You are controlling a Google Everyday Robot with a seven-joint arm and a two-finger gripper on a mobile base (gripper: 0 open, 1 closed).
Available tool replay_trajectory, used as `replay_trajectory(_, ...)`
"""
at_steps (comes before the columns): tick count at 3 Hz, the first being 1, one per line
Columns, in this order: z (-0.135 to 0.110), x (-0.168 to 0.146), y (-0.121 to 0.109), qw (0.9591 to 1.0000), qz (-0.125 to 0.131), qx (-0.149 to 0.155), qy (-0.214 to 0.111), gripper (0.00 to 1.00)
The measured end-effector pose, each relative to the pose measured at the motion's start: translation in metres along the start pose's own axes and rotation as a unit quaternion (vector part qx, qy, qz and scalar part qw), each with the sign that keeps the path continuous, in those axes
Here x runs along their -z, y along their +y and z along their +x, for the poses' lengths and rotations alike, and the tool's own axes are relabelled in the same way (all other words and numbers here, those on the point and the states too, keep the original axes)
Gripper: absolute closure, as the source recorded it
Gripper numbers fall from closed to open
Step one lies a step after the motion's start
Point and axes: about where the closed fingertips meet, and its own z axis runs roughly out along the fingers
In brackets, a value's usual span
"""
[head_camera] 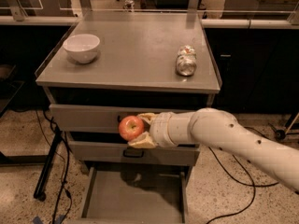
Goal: Pick apple from bottom drawer and place on counter
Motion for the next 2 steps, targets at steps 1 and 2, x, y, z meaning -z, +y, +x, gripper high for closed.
replay_trajectory(1, -0.028, 0.017, -0.026, 0.9997, 0.014, 0.019, -0.004, 1.0)
replay_trajectory(2, -0.045, 0.031, -0.043, 0.999, 0.031, 0.027, -0.019, 1.0)
